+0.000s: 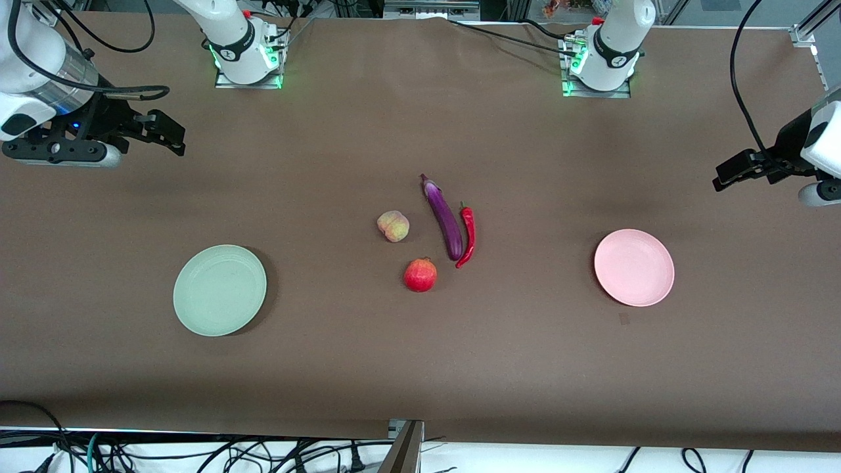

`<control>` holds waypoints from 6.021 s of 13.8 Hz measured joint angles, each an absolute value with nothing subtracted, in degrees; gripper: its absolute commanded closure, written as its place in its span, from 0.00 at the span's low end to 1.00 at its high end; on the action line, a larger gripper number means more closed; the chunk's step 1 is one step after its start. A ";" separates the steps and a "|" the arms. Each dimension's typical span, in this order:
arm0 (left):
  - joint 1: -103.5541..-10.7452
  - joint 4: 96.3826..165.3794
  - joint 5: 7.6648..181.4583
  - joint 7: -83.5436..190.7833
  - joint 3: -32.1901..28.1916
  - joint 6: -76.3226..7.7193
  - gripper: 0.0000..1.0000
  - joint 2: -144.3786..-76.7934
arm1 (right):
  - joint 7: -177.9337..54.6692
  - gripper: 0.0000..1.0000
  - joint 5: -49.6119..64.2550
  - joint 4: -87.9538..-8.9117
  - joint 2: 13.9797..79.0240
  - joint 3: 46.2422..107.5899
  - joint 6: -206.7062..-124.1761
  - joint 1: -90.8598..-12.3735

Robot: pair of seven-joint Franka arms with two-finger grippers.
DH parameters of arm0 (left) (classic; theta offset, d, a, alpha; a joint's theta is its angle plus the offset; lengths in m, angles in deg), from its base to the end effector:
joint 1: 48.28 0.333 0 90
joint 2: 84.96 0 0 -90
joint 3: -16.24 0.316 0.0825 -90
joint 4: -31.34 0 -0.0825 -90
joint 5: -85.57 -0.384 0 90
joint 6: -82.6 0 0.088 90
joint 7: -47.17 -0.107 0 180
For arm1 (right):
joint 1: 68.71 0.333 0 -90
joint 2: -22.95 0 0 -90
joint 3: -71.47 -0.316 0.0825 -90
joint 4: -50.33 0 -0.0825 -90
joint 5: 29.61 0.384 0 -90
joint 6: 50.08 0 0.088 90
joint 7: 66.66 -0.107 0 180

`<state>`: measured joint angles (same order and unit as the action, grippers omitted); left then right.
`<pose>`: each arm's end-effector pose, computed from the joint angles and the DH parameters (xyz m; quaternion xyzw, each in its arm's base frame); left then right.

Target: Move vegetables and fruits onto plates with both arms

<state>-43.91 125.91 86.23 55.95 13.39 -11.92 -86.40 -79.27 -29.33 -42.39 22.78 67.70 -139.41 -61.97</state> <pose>0.5659 0.0142 0.5794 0.9958 0.0903 -0.0134 0.0055 0.5414 0.1010 0.6028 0.9994 -0.0184 -0.0280 0.0033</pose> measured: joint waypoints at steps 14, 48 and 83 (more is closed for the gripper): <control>-43.91 125.90 86.23 55.95 13.30 -11.91 0.00 -86.40 | -78.47 0.00 -28.73 -43.38 26.09 66.46 -140.21 -58.33; -59.38 132.94 93.38 69.32 2.51 -31.30 0.01 -107.86 | -74.05 0.85 -28.45 -41.00 54.04 80.07 -165.69 -49.77; -48.58 132.32 81.71 76.15 0.23 -41.45 1.00 -112.92 | -114.27 0.01 -20.17 -28.11 64.80 74.10 -175.54 -40.42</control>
